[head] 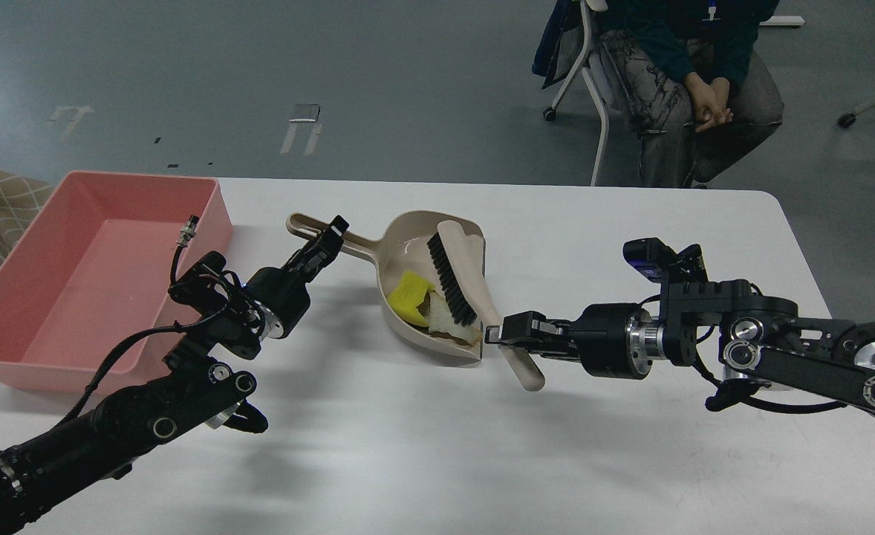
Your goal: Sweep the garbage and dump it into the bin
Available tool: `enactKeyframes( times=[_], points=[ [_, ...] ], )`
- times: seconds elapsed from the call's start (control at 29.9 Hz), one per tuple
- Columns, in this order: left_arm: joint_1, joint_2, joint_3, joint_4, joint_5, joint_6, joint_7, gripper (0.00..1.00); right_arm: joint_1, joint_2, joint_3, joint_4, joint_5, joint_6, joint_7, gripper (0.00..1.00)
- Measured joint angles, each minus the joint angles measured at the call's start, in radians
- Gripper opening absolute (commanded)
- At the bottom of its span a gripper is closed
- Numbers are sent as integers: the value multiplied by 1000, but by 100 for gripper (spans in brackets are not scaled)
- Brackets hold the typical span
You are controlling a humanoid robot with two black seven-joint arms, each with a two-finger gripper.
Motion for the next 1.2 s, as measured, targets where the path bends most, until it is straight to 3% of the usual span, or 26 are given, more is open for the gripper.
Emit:
enactKeyframes(
  times=[0.23, 0.77, 1.2],
  points=[
    [-1, 1, -10, 0, -25, -17, 1, 0, 50, -54, 39, -1, 31, 8, 1, 0],
    [-26, 6, -57, 0, -377, -125, 3, 0, 37, -386, 52, 118, 54, 37, 10, 0],
    [-80, 15, -133, -8, -507, -162, 3, 0, -28, -479, 67, 109, 48, 24, 17, 0]
  ],
)
